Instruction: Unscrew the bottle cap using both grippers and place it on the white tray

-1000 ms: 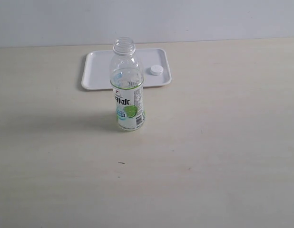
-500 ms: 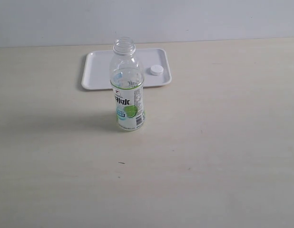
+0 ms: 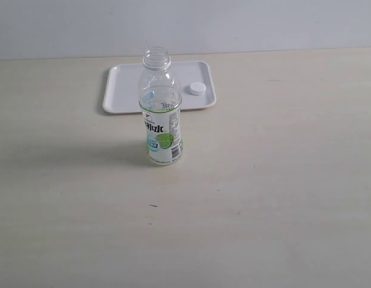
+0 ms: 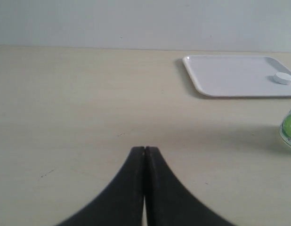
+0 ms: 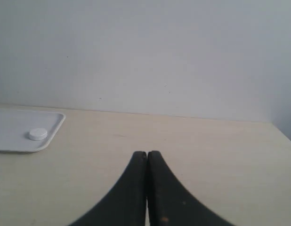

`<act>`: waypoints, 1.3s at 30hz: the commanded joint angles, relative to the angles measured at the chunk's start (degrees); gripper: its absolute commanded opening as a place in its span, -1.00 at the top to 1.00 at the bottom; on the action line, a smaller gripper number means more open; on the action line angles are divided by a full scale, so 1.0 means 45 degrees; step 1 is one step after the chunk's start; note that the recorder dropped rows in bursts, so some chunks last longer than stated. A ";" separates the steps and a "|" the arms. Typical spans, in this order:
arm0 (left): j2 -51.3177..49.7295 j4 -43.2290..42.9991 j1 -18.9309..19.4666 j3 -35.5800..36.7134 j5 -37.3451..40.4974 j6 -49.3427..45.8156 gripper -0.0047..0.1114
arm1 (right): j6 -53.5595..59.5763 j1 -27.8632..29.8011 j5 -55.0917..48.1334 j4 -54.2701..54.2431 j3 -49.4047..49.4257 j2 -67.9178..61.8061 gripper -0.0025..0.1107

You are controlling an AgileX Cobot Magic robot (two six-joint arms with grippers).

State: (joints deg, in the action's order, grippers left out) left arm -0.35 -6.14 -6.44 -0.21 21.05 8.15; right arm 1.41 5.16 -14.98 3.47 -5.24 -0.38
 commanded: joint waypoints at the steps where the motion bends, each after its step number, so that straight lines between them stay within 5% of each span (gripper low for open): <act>1: 0.0079 0.0094 0.0035 0.0047 -0.0130 -0.0014 0.92 | -0.0314 0.0135 -0.0192 0.0225 0.0067 0.0085 0.96; 7: 0.0079 0.0094 0.0035 0.0047 -0.0130 -0.0014 0.92 | -0.0314 0.0959 -0.0175 0.0225 0.0475 0.0085 0.96; 39: 0.0079 0.0094 0.0035 0.0047 -0.0130 -0.0014 0.92 | -0.0314 0.0959 -0.1046 -0.0362 0.1164 0.0085 0.96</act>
